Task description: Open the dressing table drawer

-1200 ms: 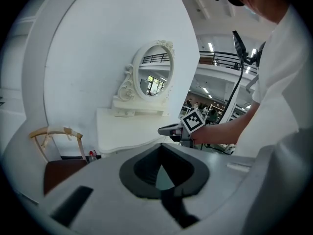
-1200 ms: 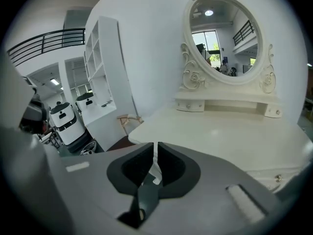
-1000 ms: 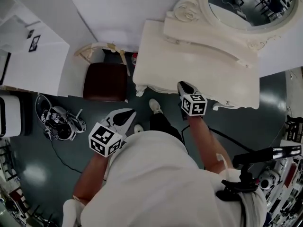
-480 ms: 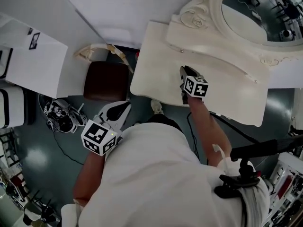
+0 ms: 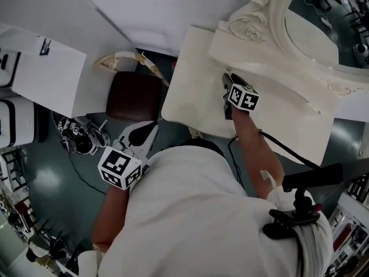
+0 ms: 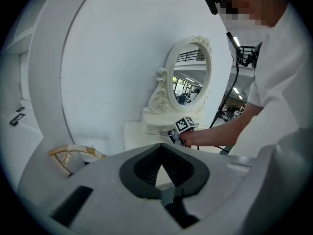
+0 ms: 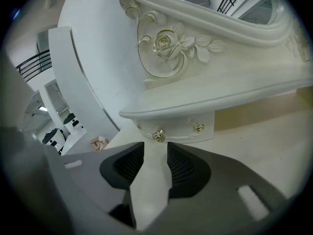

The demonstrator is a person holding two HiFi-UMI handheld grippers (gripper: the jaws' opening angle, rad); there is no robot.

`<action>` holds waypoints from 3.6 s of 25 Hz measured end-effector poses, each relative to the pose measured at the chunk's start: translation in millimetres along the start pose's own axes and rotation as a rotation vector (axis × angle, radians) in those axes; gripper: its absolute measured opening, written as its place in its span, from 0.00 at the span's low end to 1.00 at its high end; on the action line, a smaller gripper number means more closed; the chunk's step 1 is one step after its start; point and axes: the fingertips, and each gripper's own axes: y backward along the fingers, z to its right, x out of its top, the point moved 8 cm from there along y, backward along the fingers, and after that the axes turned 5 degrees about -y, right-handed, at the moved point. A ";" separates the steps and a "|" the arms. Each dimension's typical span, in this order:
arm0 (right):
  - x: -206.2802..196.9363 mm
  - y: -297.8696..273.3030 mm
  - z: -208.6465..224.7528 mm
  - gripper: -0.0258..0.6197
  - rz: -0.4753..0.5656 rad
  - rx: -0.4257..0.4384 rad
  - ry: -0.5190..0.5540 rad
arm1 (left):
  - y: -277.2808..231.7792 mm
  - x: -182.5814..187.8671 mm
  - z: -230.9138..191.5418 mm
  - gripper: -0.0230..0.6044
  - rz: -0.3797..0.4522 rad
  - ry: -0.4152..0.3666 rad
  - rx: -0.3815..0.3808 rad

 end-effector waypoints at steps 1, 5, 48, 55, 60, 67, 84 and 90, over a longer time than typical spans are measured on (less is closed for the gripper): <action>1.0 -3.6 1.3 0.28 -0.003 0.000 -0.006 | -2.2 1.1 -1.8 0.04 -0.004 0.002 0.004; 5.8 -13.7 4.1 0.29 -0.002 0.006 -0.031 | -9.1 5.2 -6.2 0.04 -0.015 0.005 0.012; -8.5 -13.7 -8.0 0.18 -0.006 -0.042 -0.030 | 11.4 -15.0 -13.1 0.04 0.001 0.035 0.020; -12.2 -7.1 -11.7 0.18 0.000 -0.052 -0.023 | 15.5 -18.8 -12.1 0.04 0.003 0.027 0.013; -17.6 -2.5 -11.2 0.18 -0.005 -0.052 -0.028 | 17.7 -19.7 -9.0 0.04 0.005 0.023 0.005; -26.3 1.5 -16.0 0.18 -0.006 -0.044 -0.027 | 26.0 -25.2 -8.1 0.04 0.009 0.024 0.002; -40.8 14.4 -28.0 0.18 -0.019 -0.065 -0.010 | 46.7 -38.1 -7.5 0.04 0.028 0.035 0.004; -46.4 16.8 -32.0 0.18 -0.019 -0.068 -0.003 | 51.8 -44.3 -7.5 0.04 0.030 0.040 0.000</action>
